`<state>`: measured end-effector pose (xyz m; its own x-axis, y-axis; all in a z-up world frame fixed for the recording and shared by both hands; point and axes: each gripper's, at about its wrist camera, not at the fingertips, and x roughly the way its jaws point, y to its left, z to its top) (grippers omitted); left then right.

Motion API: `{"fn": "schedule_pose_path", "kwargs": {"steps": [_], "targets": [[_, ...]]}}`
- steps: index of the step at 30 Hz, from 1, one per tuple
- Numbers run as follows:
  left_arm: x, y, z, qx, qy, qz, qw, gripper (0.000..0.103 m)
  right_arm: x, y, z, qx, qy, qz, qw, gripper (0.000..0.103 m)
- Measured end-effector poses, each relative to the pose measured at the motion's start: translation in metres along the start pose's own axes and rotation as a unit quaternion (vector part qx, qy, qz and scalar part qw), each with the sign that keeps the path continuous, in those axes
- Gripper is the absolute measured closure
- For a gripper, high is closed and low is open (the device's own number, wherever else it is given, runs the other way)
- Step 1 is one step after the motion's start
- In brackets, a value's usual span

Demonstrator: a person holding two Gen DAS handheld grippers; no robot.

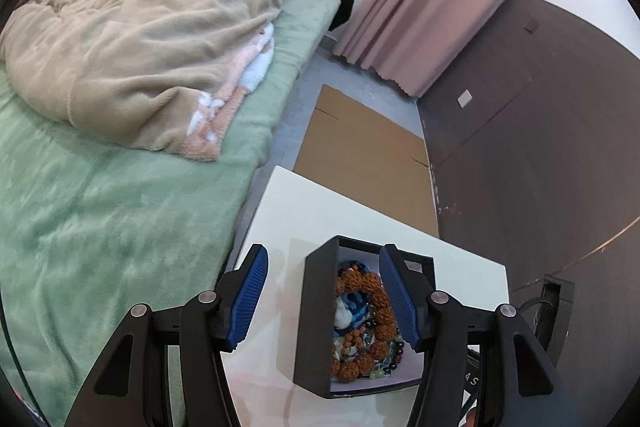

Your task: Organize jewelry

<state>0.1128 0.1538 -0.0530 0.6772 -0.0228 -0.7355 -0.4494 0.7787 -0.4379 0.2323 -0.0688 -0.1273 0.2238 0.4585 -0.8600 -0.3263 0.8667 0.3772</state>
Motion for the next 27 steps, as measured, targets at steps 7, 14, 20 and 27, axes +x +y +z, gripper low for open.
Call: {"fn": "schedule_pose_path", "kwargs": {"steps": [7,14,20,27], "targets": [[0.001,-0.004,-0.004,0.009,0.003,0.003,1.0,0.044,-0.001,-0.003,-0.001,-0.028,0.015,-0.013,0.999,0.097],[0.0,-0.007,-0.007,0.018,0.006,0.002,0.9998,0.044,-0.016,-0.015,-0.007,-0.036,0.006,-0.092,0.995,0.098],[0.001,-0.01,-0.009,0.025,0.009,0.001,0.9996,0.044,-0.023,-0.034,-0.004,-0.009,0.016,-0.094,0.995,0.092],[0.001,-0.013,-0.01,0.028,0.009,0.001,0.9996,0.044,-0.014,-0.008,-0.008,-0.075,0.005,-0.136,0.988,0.078]]}}
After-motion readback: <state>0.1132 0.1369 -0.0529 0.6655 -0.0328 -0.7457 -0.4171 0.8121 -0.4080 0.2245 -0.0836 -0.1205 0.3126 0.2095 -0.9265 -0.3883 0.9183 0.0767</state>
